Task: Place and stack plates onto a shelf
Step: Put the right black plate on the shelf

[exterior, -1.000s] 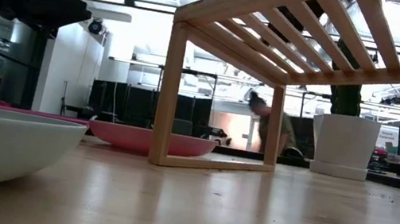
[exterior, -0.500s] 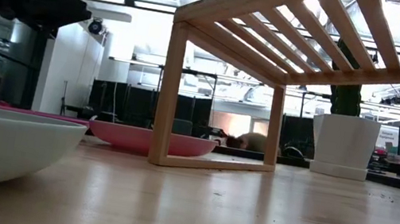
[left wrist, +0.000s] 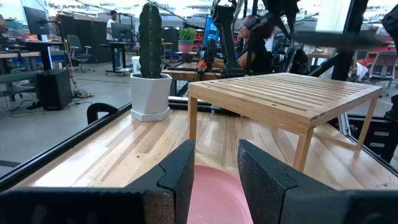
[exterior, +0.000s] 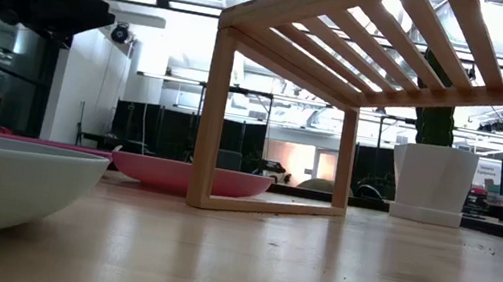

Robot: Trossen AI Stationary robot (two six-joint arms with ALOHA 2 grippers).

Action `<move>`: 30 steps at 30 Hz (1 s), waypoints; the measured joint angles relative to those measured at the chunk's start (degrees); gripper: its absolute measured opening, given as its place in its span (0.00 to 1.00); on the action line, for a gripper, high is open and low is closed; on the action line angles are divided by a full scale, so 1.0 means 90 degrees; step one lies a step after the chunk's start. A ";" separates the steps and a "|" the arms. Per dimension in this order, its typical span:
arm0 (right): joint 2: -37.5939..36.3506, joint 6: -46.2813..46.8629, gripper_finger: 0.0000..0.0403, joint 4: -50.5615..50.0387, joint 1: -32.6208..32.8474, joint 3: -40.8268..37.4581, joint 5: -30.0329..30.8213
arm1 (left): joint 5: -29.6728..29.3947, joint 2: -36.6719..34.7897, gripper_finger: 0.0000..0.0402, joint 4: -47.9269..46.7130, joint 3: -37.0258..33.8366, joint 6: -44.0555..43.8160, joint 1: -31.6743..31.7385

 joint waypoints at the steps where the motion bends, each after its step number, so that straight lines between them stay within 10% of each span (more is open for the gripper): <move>1: 0.0106 -0.0012 0.00 -0.0072 0.0144 -0.0003 0.0094 | 0.0000 0.0001 0.28 0.0002 0.0000 0.0000 0.0000; 30: 0.1021 0.0101 0.00 -0.1071 0.0819 -0.0030 0.0946 | 0.0000 0.0001 0.28 0.0001 0.0000 0.0000 0.0001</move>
